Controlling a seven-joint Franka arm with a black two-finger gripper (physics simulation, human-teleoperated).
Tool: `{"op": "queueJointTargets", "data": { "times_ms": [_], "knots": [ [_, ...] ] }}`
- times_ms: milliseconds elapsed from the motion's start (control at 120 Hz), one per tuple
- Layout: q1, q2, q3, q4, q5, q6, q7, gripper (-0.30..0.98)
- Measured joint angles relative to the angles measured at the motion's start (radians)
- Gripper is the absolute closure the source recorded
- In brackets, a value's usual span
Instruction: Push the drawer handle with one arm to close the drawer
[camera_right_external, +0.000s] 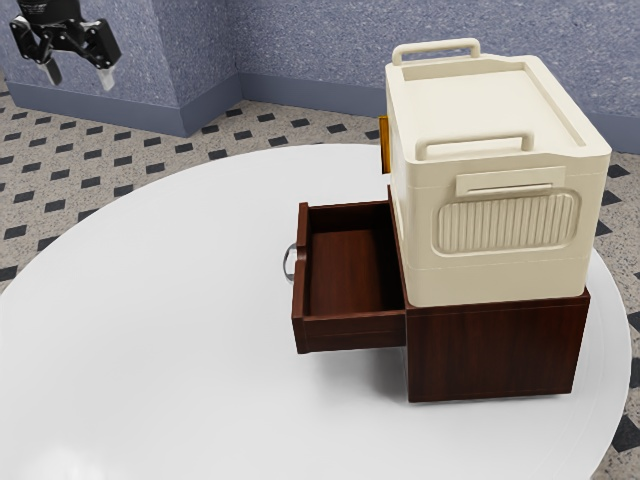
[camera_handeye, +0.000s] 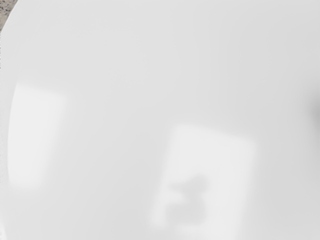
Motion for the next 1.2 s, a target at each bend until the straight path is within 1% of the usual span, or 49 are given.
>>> {"op": "queueJointTargets", "data": {
  "times_ms": [200,292,375,475,550,617,650,700,758,792,850,925,1017,1067,1083,1142,1200],
  "knots": [
    [-0.002,-0.007,-0.001,0.012,-0.001,-0.002,0.001,0.02],
    [-0.033,-0.081,-0.001,0.103,-0.005,-0.015,0.000,0.02],
    [-0.033,-0.102,-0.008,0.131,-0.006,-0.025,-0.001,0.02],
    [-0.024,-0.107,-0.006,0.132,-0.009,-0.034,-0.002,0.02],
    [-0.032,-0.139,-0.009,0.078,-0.018,-0.048,-0.003,0.02],
    [-0.070,-0.269,-0.026,-0.039,-0.020,-0.062,-0.006,0.02],
    [-0.045,-0.392,-0.088,-0.171,-0.009,-0.063,-0.011,0.02],
    [0.025,-0.591,-0.184,-0.399,0.006,-0.053,-0.019,0.02],
    [0.065,-0.812,-0.241,-0.665,0.017,-0.035,-0.027,0.02],
    [0.076,-0.922,-0.260,-0.814,0.022,-0.021,-0.032,0.02],
    [0.086,-1.064,-0.269,-1.027,0.027,0.011,-0.041,0.02],
    [0.112,-1.178,-0.272,-1.197,0.030,0.022,-0.056,0.02],
    [0.157,-1.261,-0.275,-1.314,0.037,0.016,-0.072,0.02],
    [0.165,-1.237,-0.272,-1.337,0.065,0.016,-0.077,0.02],
    [0.174,-1.213,-0.261,-1.341,0.078,0.022,-0.077,0.02],
    [0.202,-1.069,-0.189,-1.345,0.130,0.082,-0.066,0.02],
    [0.203,-0.874,-0.116,-1.325,0.179,0.178,-0.047,0.02]
  ]
}}
